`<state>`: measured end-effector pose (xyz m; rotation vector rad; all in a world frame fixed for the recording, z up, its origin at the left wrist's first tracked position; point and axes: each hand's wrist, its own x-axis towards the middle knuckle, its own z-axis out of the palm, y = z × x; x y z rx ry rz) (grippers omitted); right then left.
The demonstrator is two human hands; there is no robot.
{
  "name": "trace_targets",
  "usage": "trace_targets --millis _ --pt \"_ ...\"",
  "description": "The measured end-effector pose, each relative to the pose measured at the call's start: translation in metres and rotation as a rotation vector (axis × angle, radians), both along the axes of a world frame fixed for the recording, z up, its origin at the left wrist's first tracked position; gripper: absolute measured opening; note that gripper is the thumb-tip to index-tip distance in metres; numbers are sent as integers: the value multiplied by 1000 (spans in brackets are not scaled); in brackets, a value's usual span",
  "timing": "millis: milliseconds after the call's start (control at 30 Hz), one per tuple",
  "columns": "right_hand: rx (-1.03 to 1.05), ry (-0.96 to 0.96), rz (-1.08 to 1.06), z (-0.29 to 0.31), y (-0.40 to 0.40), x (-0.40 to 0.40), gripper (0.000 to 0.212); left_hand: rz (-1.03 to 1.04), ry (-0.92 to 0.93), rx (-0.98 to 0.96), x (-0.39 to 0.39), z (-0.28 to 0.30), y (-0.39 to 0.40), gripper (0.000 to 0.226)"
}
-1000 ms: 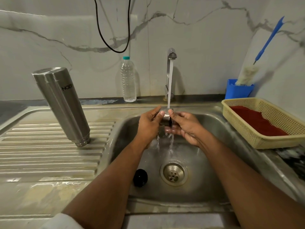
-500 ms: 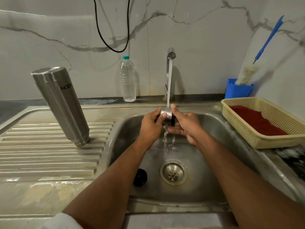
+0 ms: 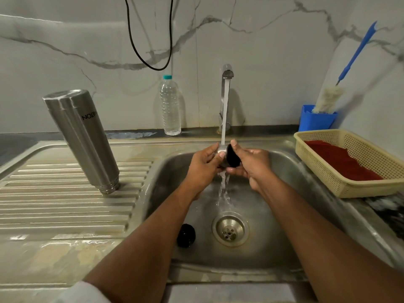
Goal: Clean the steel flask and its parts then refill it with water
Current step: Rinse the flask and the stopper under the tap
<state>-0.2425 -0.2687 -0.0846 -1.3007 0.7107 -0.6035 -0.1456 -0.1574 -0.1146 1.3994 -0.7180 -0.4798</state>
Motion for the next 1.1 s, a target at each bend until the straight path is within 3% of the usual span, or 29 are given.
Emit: trace_targets --millis 167,367,467,567,767,900,1100 --pt "-23 78 77 -7 -1 5 29 152 -21 -16 4 -3 -1 30" --pt "-179 146 85 -1 0 2 15 252 -45 40 4 -4 0 31" --pt "-257 76 221 1 -1 1 34 254 70 27 6 0 1 35" --pt "-361 93 210 -6 -4 0 49 196 138 65 5 5 4 36" --pt "-413 171 16 -11 -8 -1 49 232 126 233 6 -2 6 22" --pt "-516 225 74 -14 -5 1 46 313 141 257 9 -3 7 18" --pt "-508 197 78 -14 -4 1 50 318 127 265 11 -4 6 22"
